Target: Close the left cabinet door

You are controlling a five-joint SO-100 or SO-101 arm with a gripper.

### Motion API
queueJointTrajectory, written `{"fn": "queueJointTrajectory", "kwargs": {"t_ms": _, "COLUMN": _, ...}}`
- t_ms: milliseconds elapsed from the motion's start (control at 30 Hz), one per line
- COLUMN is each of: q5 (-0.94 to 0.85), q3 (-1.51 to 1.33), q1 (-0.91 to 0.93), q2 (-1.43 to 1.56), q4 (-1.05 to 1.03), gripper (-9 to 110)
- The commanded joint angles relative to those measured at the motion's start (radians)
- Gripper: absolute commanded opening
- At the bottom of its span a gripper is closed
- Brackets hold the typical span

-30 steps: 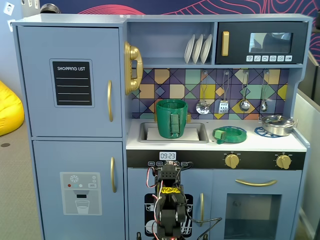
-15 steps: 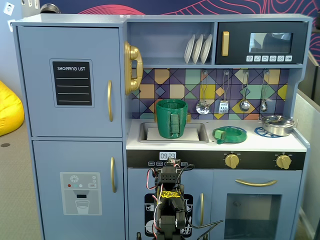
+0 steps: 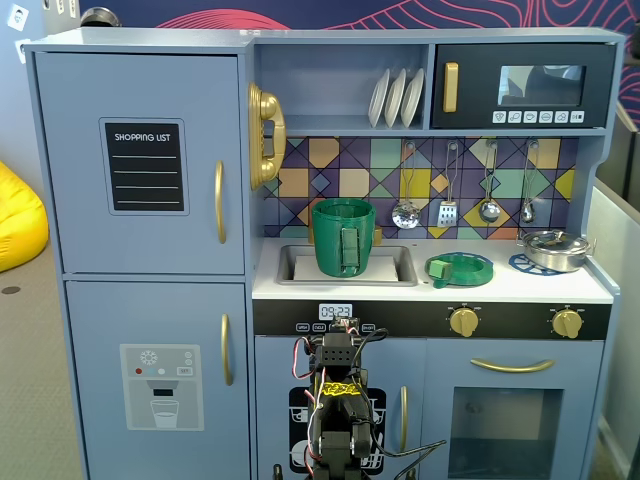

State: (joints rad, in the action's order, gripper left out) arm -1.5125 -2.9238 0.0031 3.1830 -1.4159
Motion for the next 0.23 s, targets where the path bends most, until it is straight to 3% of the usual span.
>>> {"fn": "queueJointTrajectory", "kwargs": {"t_ms": 0, "q5": -0.002, "q3": -0.074, "q1": 0.017, "q2": -0.005, "q4": -0.115, "gripper": 7}}
{"fn": "queueJointTrajectory", "kwargs": {"t_ms": 200, "q5": -0.002, "q3": -0.074, "q1": 0.020, "q2": -0.005, "q4": -0.117, "gripper": 8}}
